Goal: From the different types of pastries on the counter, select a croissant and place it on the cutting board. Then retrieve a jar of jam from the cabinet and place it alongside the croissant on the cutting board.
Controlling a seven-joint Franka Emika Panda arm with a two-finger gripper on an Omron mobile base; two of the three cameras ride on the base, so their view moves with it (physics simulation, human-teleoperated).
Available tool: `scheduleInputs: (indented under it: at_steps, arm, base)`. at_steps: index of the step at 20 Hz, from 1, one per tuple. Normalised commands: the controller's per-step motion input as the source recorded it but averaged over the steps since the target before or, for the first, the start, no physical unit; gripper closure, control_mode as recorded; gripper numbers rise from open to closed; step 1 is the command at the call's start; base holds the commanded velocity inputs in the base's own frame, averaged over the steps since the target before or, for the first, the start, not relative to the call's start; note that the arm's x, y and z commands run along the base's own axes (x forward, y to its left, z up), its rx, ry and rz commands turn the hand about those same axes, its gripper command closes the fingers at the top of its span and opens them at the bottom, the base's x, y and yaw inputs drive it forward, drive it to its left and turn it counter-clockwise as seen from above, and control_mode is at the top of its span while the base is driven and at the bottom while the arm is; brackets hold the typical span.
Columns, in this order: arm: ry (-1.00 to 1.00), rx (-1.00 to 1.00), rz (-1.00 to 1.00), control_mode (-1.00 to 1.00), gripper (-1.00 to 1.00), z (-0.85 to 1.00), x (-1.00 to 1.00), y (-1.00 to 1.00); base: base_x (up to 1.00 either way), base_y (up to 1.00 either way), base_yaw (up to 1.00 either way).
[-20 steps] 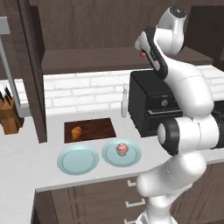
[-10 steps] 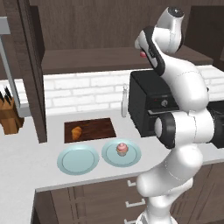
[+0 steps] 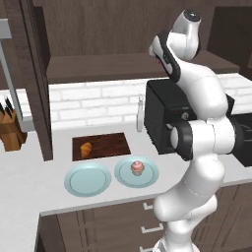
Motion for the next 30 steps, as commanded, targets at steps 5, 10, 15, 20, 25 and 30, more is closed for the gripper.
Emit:
scheduleInputs:
  at_steps: [5,10,15,20,25,30]
  arm:
    - [0.0,0.0,0.0,-1.0,-1.0,-0.03,0.39,0.0]
    - [0.0,0.0,0.0,-1.0,-1.0,-0.01,0.21,0.0]
    - [0.0,0.0,0.0,-1.0,-1.0,0.0,0.0,0.0]
    - [0.0,0.01,0.0,-1.0,-1.0,0.0,0.0,0.0]
    - [0.0,0.04,0.0,-1.0,-1.0,-0.08,0.0,0.0]
    - [0.0,0.03,0.0,-1.0,-1.0,-0.1,0.0,0.0]
  base:
    - [0.0,0.0,0.0]
    - [0.0,0.0,0.0]
    - [0.0,0.0,0.0]
    - [0.0,0.0,0.0]
    - [0.0,0.0,0.0]
    - [0.0,0.0,0.0]
